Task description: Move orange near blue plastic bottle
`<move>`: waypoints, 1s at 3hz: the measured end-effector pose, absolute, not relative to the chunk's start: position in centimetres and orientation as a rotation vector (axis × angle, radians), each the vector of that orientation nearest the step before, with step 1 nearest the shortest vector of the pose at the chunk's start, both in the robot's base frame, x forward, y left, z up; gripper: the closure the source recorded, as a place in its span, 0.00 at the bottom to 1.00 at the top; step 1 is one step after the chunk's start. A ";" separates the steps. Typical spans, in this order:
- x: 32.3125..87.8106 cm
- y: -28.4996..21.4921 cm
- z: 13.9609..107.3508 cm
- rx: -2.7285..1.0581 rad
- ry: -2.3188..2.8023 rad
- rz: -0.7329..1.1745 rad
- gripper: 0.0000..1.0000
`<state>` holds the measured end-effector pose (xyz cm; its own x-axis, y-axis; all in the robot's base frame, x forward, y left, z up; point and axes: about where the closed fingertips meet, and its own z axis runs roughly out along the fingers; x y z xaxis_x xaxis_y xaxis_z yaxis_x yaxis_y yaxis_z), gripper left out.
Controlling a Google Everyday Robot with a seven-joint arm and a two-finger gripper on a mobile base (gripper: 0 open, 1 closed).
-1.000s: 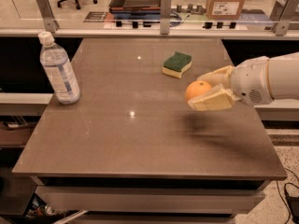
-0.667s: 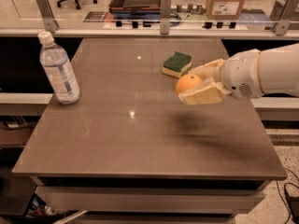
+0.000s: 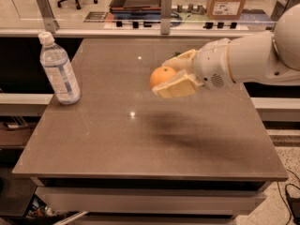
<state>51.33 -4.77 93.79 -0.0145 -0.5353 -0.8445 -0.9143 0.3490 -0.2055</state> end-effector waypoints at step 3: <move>54.6 5.3 92.0 -1.320 1.713 0.409 1.00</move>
Offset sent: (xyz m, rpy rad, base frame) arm 0.0308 0.1115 -0.0160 -0.0913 -0.0367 -0.0793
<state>54.62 5.31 92.00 -0.0174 -0.5918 -0.8059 -0.8919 0.3734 -0.2549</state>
